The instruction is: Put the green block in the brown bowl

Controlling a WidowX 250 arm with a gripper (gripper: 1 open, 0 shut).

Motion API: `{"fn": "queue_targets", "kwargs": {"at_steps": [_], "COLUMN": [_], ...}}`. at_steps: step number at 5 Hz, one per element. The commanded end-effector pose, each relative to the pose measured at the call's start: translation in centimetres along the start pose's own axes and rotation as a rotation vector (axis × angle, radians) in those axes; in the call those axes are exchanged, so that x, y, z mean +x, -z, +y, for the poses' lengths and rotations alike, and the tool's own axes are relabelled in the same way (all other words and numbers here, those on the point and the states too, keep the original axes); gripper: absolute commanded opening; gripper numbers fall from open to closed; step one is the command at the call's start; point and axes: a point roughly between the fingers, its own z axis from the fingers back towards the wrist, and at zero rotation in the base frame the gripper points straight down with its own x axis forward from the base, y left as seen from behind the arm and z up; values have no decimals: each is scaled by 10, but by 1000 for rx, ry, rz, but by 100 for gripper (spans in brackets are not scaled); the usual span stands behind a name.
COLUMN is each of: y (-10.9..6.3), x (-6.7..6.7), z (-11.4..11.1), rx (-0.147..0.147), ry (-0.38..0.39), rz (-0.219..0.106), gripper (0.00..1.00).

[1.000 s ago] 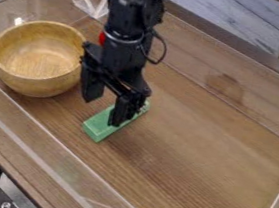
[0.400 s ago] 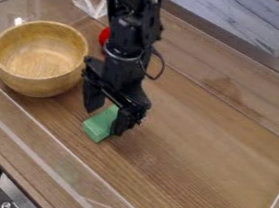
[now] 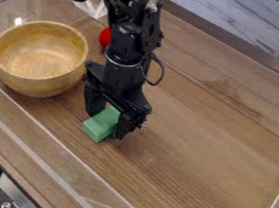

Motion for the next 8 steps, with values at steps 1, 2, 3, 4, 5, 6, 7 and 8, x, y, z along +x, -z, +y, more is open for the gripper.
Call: {"fn": "queue_targets", "kwargs": {"at_steps": [1, 2, 3, 4, 5, 6, 7, 8], "y": [-5, -5, -6, -7, -8, -9, -10, -10], "x": [5, 6, 6, 7, 7, 7, 7, 7], "z": [-1, -3, -4, -4, -5, -5, -6, -6], "rx": [1, -1, -5, -8, -9, -10, -11, -11], "ry": [-2, -4, -7, -11, -15, -20, -24, -28], "rz": [-30, -32, -36, -39, -41, -43, -44, -46], "gripper": [100, 100, 100, 100, 100, 100, 100, 100]}}
